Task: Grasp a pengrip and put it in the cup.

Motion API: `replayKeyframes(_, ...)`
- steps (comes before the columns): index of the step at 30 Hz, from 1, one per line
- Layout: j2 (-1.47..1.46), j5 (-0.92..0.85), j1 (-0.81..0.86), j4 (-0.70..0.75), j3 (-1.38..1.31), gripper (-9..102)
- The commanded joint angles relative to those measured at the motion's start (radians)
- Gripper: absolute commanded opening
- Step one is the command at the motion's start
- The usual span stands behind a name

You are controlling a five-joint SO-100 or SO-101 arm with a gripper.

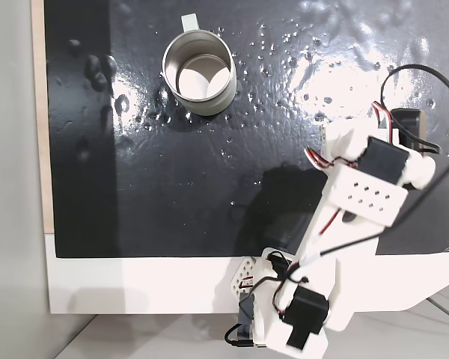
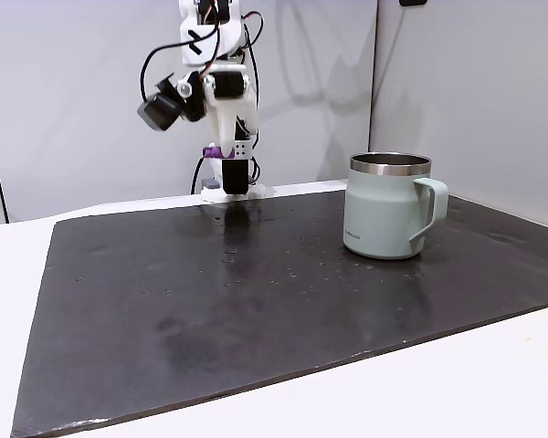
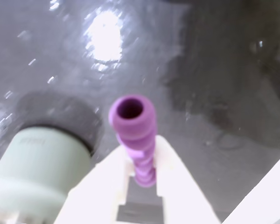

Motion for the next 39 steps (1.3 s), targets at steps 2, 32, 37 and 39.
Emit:
replayKeyframes(2,0.166,0.002,-0.012,0.032,-0.103,0)
replayKeyframes(32,-0.268,0.454,-0.594,0.032,-0.726,0)
replayKeyframes(37,-0.408,0.506,-0.643,0.032,-0.859,0)
replayKeyframes(39,-0.457,0.508,-0.664,0.032,-0.925,0)
